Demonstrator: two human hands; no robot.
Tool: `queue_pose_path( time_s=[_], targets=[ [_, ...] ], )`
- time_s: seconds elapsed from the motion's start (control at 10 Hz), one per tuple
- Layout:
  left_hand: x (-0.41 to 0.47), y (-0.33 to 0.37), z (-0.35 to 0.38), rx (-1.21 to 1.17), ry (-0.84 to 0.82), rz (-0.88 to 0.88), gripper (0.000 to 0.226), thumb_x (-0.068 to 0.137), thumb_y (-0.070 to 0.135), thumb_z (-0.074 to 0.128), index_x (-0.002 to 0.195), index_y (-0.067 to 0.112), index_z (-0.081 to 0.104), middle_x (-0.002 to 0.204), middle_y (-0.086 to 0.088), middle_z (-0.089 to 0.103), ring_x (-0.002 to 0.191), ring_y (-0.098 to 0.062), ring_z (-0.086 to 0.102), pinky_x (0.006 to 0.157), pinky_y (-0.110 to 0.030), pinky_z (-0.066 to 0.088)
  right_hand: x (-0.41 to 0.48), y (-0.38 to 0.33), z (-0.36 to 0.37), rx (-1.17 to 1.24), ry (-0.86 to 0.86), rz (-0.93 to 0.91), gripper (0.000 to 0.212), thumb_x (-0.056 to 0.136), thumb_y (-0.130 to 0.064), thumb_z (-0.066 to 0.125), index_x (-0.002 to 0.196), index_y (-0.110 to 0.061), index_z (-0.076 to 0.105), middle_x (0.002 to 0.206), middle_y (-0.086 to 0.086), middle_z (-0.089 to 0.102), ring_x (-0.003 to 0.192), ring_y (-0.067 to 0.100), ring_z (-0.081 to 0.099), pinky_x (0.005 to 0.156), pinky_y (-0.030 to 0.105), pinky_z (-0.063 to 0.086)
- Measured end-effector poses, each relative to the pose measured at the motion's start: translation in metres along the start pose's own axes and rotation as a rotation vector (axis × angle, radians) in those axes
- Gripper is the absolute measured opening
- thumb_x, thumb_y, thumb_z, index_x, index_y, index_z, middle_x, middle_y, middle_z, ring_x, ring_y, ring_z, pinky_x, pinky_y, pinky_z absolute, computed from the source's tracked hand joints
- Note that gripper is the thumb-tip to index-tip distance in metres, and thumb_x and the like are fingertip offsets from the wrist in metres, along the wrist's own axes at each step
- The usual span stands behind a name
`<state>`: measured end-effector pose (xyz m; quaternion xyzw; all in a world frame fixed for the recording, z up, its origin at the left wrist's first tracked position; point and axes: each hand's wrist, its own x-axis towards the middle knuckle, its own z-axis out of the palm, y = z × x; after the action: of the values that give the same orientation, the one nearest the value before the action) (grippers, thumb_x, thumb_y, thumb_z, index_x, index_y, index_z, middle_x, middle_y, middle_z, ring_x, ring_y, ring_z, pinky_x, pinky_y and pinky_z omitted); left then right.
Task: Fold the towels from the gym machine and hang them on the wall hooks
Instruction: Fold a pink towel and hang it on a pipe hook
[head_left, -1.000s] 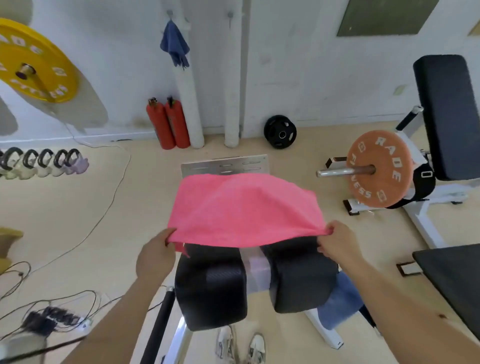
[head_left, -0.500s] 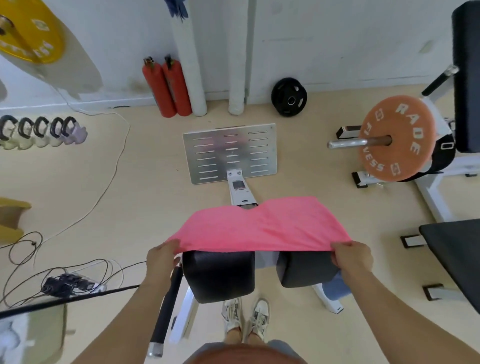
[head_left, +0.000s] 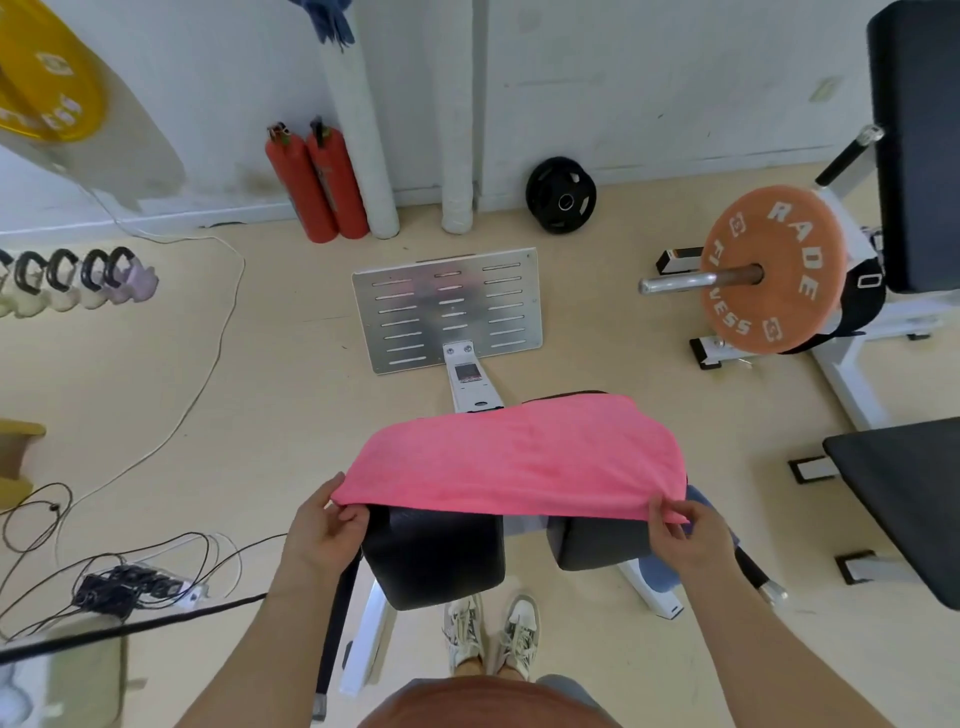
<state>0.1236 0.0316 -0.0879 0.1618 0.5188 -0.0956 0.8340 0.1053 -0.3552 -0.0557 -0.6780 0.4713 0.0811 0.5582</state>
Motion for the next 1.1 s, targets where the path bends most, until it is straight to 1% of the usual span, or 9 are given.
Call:
queue_pose_path(
  time_s=[0.1, 0.2, 0.3, 0.4, 0.5, 0.6, 0.9, 1.0, 1.1],
  targets=[
    [-0.005, 0.0, -0.001, 0.047, 0.107, 0.087, 0.013, 0.091, 0.012, 0.053, 0.078, 0.014, 0.055, 0.065, 0.006, 0.051, 0.045, -0.005, 0.043, 0.036, -0.014, 0.033, 0.023, 0.013, 0.001, -0.08, 0.03, 0.027, 0.016, 0.082, -0.031, 0.066, 0.084, -0.029, 0.051, 0.086, 0.001, 0.059, 0.09, 0.027, 0.06, 0.084, 0.033, 0.05],
    [-0.009, 0.0, -0.002, 0.299, 0.306, 0.288, 0.011, 0.08, 0.004, 0.063, 0.075, 0.013, 0.059, 0.07, -0.001, 0.061, 0.059, -0.012, 0.053, 0.054, -0.025, 0.049, 0.026, 0.015, -0.006, -0.109, 0.156, -0.027, 0.019, 0.095, -0.03, 0.051, 0.094, -0.012, 0.056, 0.079, 0.006, 0.059, 0.072, 0.027, 0.054, 0.065, 0.031, 0.045],
    [-0.02, -0.014, 0.01, 0.977, 0.5, 0.659, 0.023, 0.073, -0.002, 0.058, 0.073, 0.018, 0.068, 0.086, -0.008, 0.068, 0.072, -0.026, 0.06, 0.078, -0.038, 0.053, 0.015, -0.005, 0.004, -0.223, 0.355, -0.122, 0.025, 0.095, -0.023, 0.046, 0.074, -0.01, 0.052, 0.067, 0.006, 0.049, 0.061, 0.022, 0.044, 0.051, 0.027, 0.035],
    [-0.025, -0.04, 0.016, 1.805, 0.223, 1.036, 0.037, 0.07, -0.004, 0.051, 0.083, 0.021, 0.074, 0.087, -0.003, 0.069, 0.081, -0.029, 0.061, 0.067, -0.03, 0.045, -0.005, -0.019, 0.019, -0.31, 0.317, -0.341, 0.031, 0.096, -0.02, 0.042, 0.068, -0.007, 0.047, 0.058, 0.004, 0.039, 0.055, 0.019, 0.035, 0.049, 0.028, 0.027],
    [-0.02, -0.057, 0.014, 2.117, -0.037, 0.939, 0.039, 0.071, 0.005, 0.054, 0.094, 0.031, 0.071, 0.093, 0.011, 0.066, 0.09, -0.018, 0.059, 0.073, -0.028, 0.047, -0.022, -0.022, 0.031, -0.426, 0.148, -0.488, 0.035, 0.097, -0.021, 0.043, 0.062, -0.017, 0.04, 0.054, -0.003, 0.037, 0.05, 0.013, 0.033, 0.048, 0.027, 0.026],
    [-0.017, -0.057, 0.01, 1.764, 0.06, 0.807, 0.024, 0.084, 0.013, 0.054, 0.096, 0.027, 0.069, 0.09, 0.009, 0.065, 0.085, -0.015, 0.059, 0.074, -0.024, 0.041, -0.021, -0.009, 0.039, -0.562, 0.069, -0.616, 0.039, 0.098, -0.025, 0.044, 0.061, -0.031, 0.034, 0.054, -0.012, 0.034, 0.051, 0.011, 0.033, 0.048, 0.023, 0.022],
    [-0.015, -0.053, 0.023, 1.707, 0.268, 0.814, 0.031, 0.081, 0.01, 0.056, 0.112, 0.011, 0.063, 0.096, -0.012, 0.067, 0.088, -0.032, 0.061, 0.068, -0.029, 0.04, -0.037, -0.003, 0.055, -0.546, -0.057, -0.615, 0.035, 0.098, -0.02, 0.047, 0.064, -0.025, 0.041, 0.05, -0.008, 0.039, 0.048, 0.013, 0.034, 0.049, 0.027, 0.023],
    [-0.039, -0.058, 0.042, 1.531, 0.202, 0.802, 0.006, 0.083, 0.013, 0.059, 0.081, 0.017, 0.064, 0.073, 0.005, 0.065, 0.074, -0.021, 0.059, 0.064, -0.026, 0.038, -0.051, -0.019, 0.063, -0.453, -0.103, -0.579, 0.029, 0.097, -0.024, 0.052, 0.072, -0.038, 0.058, 0.06, -0.008, 0.056, 0.059, 0.013, 0.045, 0.058, 0.021, 0.031],
    [-0.078, -0.067, 0.075, 1.23, -0.033, 0.684, 0.012, 0.082, 0.004, 0.064, 0.084, 0.015, 0.06, 0.061, 0.007, 0.062, 0.058, -0.008, 0.058, 0.058, -0.023, 0.047, -0.067, -0.048, 0.076, -0.373, -0.153, -0.533, 0.017, 0.091, -0.023, 0.063, 0.091, -0.01, 0.073, 0.078, 0.004, 0.072, 0.072, 0.02, 0.063, 0.065, 0.027, 0.044]
  ],
)
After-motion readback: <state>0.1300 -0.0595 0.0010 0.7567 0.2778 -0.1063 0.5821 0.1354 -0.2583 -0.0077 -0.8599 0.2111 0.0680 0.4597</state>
